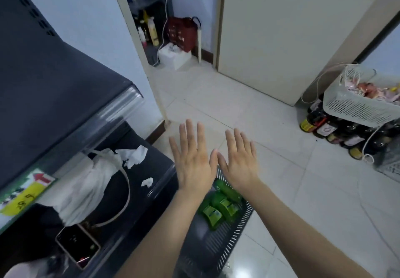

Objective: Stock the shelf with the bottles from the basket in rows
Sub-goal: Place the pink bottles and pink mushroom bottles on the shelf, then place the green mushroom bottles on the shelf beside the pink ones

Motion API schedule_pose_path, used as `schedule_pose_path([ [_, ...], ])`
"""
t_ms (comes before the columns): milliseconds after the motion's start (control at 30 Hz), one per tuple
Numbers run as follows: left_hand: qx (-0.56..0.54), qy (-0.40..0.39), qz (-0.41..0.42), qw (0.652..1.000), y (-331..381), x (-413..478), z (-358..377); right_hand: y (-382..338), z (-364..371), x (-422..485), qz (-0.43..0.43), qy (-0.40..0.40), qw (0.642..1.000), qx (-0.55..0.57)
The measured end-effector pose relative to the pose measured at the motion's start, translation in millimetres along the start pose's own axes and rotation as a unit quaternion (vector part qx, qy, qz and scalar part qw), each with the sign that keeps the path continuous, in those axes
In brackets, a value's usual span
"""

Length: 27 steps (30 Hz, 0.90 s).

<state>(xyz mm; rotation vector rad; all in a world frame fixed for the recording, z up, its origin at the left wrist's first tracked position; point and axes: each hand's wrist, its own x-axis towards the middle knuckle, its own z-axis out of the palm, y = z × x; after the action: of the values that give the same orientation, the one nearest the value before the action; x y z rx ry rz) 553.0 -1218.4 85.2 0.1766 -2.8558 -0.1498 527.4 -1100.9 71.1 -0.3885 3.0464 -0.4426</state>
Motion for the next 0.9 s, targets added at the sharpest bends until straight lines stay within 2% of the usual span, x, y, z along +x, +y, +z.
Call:
schedule_pose_path([
  [233,-0.034,-0.162,-0.010,0.986,7.6,-48.7,146.2,56.0,135.9,-14.3,0.077,-0.169,0.983,0.015],
  [367,-0.048,-0.280,-0.062,0.957,-1.5,-101.5,240.2,78.8,226.8,-31.9,0.109,-0.234,0.966,0.002],
  [467,-0.125,-0.417,-0.183,0.882,-4.9,-140.7,295.3,93.9,283.6,-42.5,0.156,-0.295,0.943,0.000],
  [500,-0.158,-0.420,-0.251,0.857,-7.3,-150.9,313.1,101.4,302.4,-43.6,0.164,-0.297,0.941,0.004],
  [600,-0.216,-0.442,-0.434,0.755,-6.5,-165.5,361.4,121.0,350.5,-46.8,0.189,-0.280,0.941,-0.033],
  [633,-0.227,-0.443,-0.473,0.727,-3.7,-167.5,373.1,125.7,360.0,-46.5,0.188,-0.285,0.939,-0.047],
  [733,-0.232,-0.427,-0.550,0.680,9.9,-167.7,400.4,130.1,381.5,-46.7,0.192,-0.322,0.924,-0.070],
  [833,-0.260,-0.362,-0.636,0.630,16.4,-170.4,425.8,129.3,397.1,-44.6,0.211,-0.306,0.926,-0.064],
  [900,-0.284,-0.310,-0.668,0.613,15.9,-174.4,438.7,128.4,404.6,-44.2,0.225,-0.295,0.927,-0.059],
])
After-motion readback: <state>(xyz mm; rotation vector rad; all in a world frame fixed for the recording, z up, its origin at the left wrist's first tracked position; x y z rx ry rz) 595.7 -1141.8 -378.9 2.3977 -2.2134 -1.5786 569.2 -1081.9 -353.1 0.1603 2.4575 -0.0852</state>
